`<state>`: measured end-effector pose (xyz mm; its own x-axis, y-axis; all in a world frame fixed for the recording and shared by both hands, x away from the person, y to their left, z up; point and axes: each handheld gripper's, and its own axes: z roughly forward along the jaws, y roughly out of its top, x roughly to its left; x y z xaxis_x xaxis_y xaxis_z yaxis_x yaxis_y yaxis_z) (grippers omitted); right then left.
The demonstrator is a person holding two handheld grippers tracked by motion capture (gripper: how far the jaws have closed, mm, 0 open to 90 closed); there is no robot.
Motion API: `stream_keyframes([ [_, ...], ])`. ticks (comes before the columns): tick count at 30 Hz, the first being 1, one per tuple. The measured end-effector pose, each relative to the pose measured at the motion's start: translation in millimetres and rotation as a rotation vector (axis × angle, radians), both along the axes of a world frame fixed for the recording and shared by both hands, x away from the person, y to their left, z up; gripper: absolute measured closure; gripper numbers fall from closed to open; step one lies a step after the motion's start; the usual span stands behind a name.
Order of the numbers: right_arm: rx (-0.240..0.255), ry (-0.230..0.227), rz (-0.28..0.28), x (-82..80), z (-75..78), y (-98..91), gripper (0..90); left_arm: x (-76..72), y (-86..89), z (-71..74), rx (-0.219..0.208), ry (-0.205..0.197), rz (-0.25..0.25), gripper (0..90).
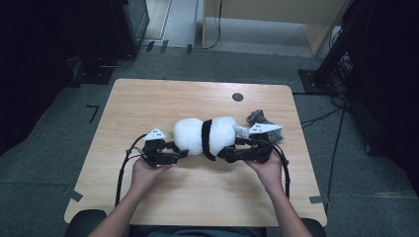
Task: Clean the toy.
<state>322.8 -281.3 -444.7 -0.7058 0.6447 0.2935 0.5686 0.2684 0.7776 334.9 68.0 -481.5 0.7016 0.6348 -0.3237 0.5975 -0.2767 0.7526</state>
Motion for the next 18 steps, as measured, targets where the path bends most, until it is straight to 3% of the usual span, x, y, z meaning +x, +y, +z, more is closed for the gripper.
stream_keyframes([
  [9, -0.009, 0.003, 0.012, -1.3, -3.7, -3.5, 42.1, 0.9, 5.0, -2.4, -0.003, 0.003, -0.015, 34.6],
  [12, -0.028, -0.001, 0.006, -1.3, -4.9, -4.6, 39.6, 0.9, 9.0, -2.1, 0.011, -0.03, -0.022, 34.6],
  [16, -0.04, -0.035, -0.001, -2.4, -3.9, -7.1, 39.1, 0.9, 15.2, 2.4, 0.009, -0.033, -0.021, 34.6],
  [18, -0.041, -0.047, -0.011, -3.0, -2.1, -9.5, 39.1, 0.5, 19.8, 5.6, -0.014, -0.04, -0.015, 34.4],
])
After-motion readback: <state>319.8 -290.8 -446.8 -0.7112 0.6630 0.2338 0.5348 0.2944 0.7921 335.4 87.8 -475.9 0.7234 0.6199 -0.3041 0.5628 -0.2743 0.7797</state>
